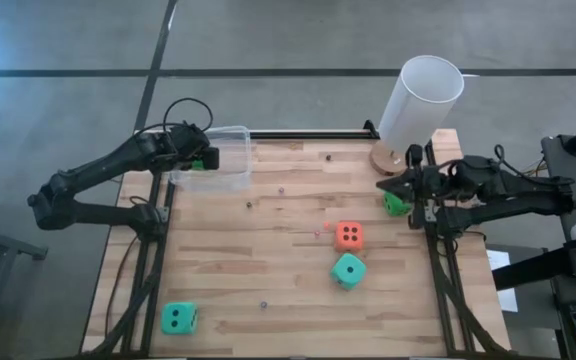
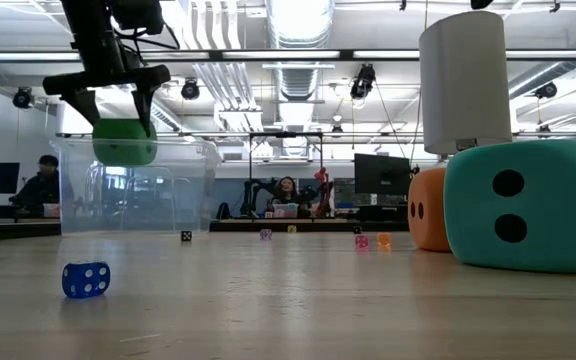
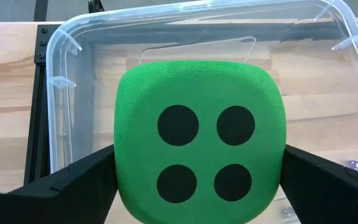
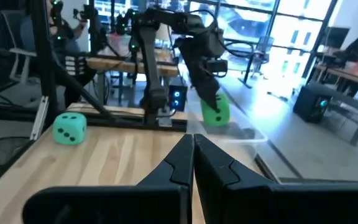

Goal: Pick & Place Dice
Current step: Put the left green large dice into the transparent bin

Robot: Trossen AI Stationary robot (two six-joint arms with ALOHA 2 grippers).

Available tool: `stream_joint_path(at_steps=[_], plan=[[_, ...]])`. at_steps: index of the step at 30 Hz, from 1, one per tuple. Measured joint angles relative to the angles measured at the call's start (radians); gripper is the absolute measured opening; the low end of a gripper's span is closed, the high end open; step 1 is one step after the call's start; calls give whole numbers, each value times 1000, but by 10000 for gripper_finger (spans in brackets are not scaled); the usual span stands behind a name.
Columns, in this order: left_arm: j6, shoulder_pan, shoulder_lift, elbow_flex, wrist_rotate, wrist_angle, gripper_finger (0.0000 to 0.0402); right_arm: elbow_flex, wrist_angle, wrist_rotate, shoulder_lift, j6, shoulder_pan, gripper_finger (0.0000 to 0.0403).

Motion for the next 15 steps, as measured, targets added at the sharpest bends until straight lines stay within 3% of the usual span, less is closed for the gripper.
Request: stream_joint_path(at_steps=[7, 15], plan=[[0, 0, 0, 0, 0, 0, 389, 0, 3, -47, -11, 28, 0, 8], [2, 0, 0, 0, 0, 0, 398, -3, -39, -77, -110, -5, 0, 8]])
